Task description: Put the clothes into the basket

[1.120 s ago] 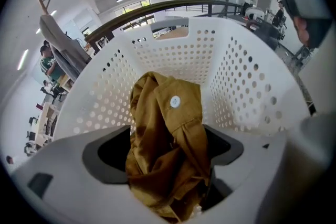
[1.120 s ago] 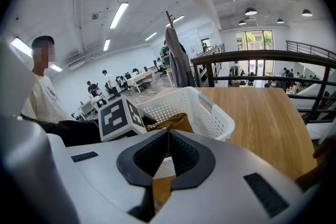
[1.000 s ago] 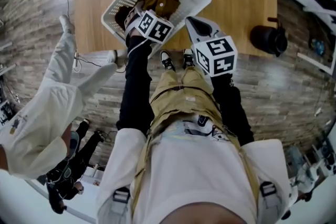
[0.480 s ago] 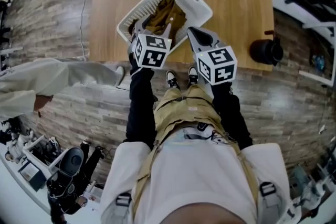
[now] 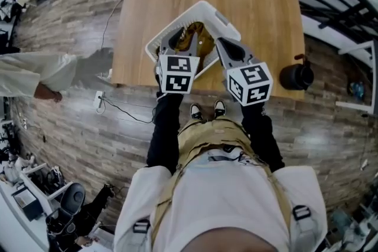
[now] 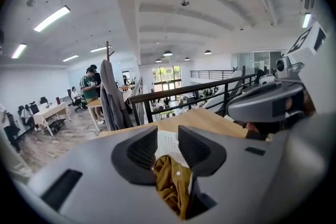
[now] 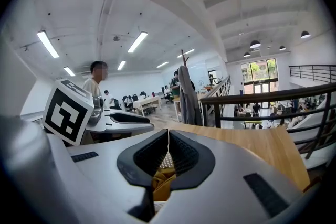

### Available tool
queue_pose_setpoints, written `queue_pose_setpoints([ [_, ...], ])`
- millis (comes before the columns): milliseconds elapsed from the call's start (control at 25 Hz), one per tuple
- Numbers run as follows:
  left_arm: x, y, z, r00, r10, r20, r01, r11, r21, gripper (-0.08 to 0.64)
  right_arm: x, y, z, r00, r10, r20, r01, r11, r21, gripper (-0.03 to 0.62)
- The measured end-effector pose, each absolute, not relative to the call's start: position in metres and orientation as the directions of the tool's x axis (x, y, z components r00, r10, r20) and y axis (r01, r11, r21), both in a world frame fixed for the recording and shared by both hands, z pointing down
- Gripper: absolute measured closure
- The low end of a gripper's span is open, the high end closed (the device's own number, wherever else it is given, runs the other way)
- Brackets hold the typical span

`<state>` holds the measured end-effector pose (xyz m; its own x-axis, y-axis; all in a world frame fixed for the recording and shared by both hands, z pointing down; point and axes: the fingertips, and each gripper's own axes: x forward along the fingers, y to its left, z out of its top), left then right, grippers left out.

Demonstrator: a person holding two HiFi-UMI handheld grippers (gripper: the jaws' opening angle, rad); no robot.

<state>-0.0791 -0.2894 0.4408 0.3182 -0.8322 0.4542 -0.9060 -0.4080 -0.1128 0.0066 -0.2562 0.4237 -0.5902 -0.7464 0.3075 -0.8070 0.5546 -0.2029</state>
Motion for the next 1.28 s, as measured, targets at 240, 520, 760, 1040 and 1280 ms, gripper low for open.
queue_pose_setpoints([
  [240, -0.089, -0.292, 0.394, 0.278, -0.893, 0.354, -0.930, -0.343, -0.135, 0.560, 0.008, -0.256, 0.385, -0.593, -0.770, 0.236, -0.805, 0.574, -0.151, 0.571],
  [520, -0.095, -0.288, 0.337, 0.256, -0.949, 0.185, -0.959, -0.273, -0.071, 0.560, 0.004, -0.261, 0.346, -0.595, -0.791, 0.144, -0.804, 0.586, -0.103, 0.571],
  [760, -0.091, -0.286, 0.318, 0.228, -0.966, 0.118, -0.971, -0.235, -0.046, 0.560, 0.006, -0.267, 0.326, -0.572, -0.816, 0.079, -0.820, 0.567, -0.081, 0.571],
  [1040, -0.088, -0.278, 0.294, 0.241, -0.970, 0.031, -0.969, -0.242, -0.057, 0.561, 0.013, -0.265, 0.303, -0.531, -0.847, -0.032, -0.845, 0.532, -0.058, 0.571],
  [1280, -0.081, -0.273, 0.272, 0.272, -0.961, -0.043, -0.962, -0.270, -0.045, 0.561, 0.025, -0.265, 0.292, -0.499, -0.864, -0.069, -0.862, 0.503, -0.059, 0.572],
])
